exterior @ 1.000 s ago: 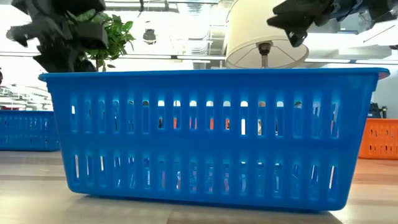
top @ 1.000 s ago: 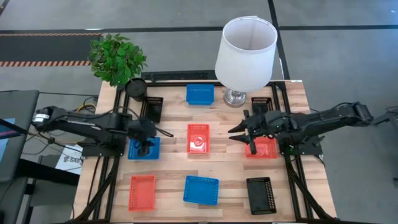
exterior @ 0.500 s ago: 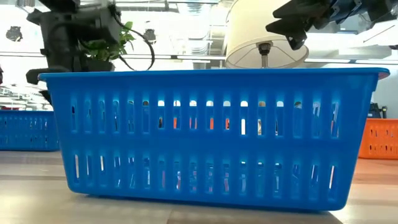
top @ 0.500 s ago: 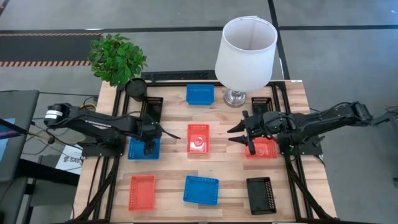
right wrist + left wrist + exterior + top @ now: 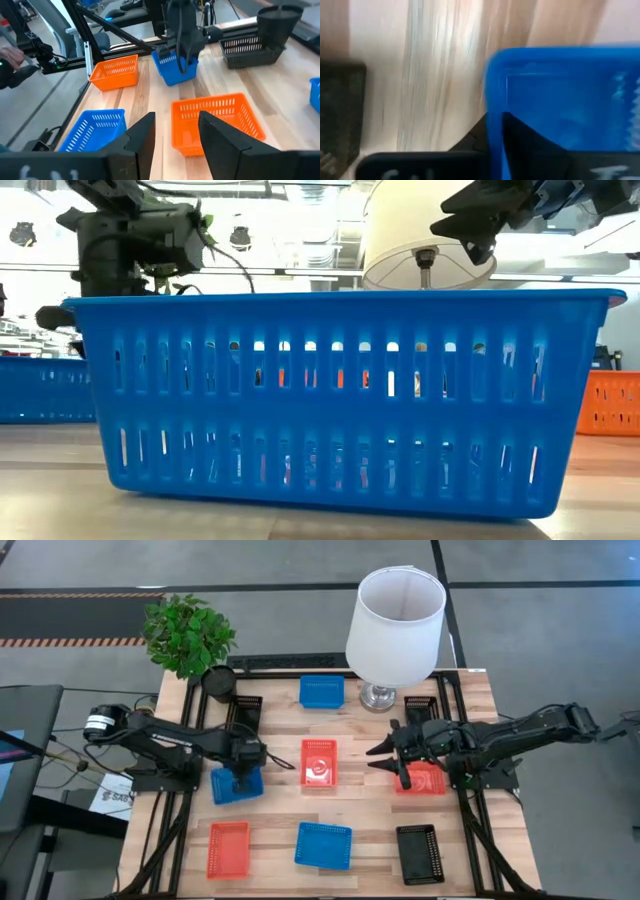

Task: Stack baskets by color
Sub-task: Stack the left blue bin on top of the top blue bin

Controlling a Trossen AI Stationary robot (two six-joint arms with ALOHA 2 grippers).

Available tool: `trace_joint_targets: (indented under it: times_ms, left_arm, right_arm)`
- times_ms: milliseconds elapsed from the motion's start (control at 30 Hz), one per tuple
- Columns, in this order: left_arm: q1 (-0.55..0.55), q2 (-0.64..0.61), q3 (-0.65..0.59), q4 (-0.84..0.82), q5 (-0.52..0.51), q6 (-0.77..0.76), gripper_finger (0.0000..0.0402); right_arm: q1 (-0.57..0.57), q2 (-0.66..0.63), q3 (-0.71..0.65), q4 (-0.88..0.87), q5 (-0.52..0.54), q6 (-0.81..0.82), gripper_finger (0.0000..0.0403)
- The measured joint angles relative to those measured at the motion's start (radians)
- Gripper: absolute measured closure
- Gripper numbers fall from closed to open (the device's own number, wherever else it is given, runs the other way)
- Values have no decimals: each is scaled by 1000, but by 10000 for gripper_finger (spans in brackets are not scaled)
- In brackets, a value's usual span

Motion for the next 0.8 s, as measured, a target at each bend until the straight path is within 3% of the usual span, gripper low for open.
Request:
trace_joint_targets:
  times_ms: [167, 333, 467, 633, 800]
  left_arm:
    - [2, 0, 124, -67, -8, 63, 399]
    - [22, 0, 340, -155, 7, 101, 401]
    - [46, 3, 519, -168, -49, 188, 401]
    - [125, 74, 731, -173, -104, 388, 401]
    - [280, 251, 944, -172, -25, 662, 401]
  right_arm:
    - [18, 0, 0, -38, -1, 22, 243]
    - [35, 0, 0, -47, -3, 69, 257]
    - [35, 0, 0, -46, -3, 102, 268]
    - [35, 0, 0, -46, -3, 148, 281]
    - [36, 0, 0, -44, -3, 209, 286]
